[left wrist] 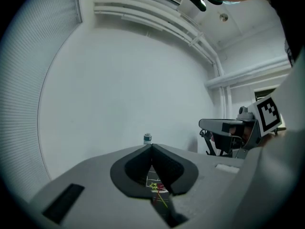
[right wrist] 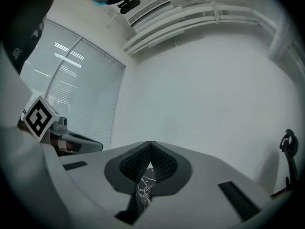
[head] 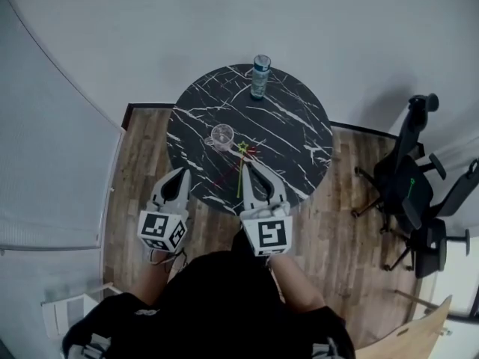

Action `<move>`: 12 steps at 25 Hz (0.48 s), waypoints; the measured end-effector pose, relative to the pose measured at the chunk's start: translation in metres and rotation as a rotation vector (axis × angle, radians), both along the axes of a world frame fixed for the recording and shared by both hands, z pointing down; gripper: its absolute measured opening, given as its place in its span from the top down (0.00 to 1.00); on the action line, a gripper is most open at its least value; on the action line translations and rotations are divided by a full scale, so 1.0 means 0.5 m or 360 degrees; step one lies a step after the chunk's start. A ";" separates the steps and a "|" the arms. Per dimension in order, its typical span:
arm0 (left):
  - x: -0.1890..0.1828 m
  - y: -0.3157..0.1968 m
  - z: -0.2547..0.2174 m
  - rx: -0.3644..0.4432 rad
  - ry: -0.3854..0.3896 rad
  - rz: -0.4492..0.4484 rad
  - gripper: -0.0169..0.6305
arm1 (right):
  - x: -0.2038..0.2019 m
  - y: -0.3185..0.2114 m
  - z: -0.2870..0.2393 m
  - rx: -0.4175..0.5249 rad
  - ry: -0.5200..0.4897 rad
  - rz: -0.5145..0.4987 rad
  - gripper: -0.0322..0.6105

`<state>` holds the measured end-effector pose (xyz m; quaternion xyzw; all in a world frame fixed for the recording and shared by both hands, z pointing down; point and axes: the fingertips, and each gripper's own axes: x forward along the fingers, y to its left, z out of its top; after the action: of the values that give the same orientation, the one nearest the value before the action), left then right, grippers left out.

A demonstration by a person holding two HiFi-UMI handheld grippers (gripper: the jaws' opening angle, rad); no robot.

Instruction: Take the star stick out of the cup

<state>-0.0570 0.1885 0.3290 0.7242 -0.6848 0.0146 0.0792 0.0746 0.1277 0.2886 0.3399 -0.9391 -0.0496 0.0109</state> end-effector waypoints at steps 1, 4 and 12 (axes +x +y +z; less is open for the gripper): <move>0.003 0.001 -0.013 0.0023 -0.0008 -0.0001 0.98 | -0.001 0.002 -0.004 0.0004 0.0007 -0.0001 0.96; 0.007 -0.005 -0.048 0.0091 -0.0035 0.0011 0.98 | -0.004 -0.001 -0.026 0.0009 -0.0016 0.0005 0.96; -0.002 -0.014 -0.069 0.0123 -0.0034 0.0010 0.98 | -0.003 -0.006 -0.053 0.0026 -0.0037 -0.0004 0.96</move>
<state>-0.0581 0.1816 0.2945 0.7288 -0.6833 -0.0040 0.0438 0.0731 0.1246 0.2623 0.3395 -0.9391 -0.0535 -0.0029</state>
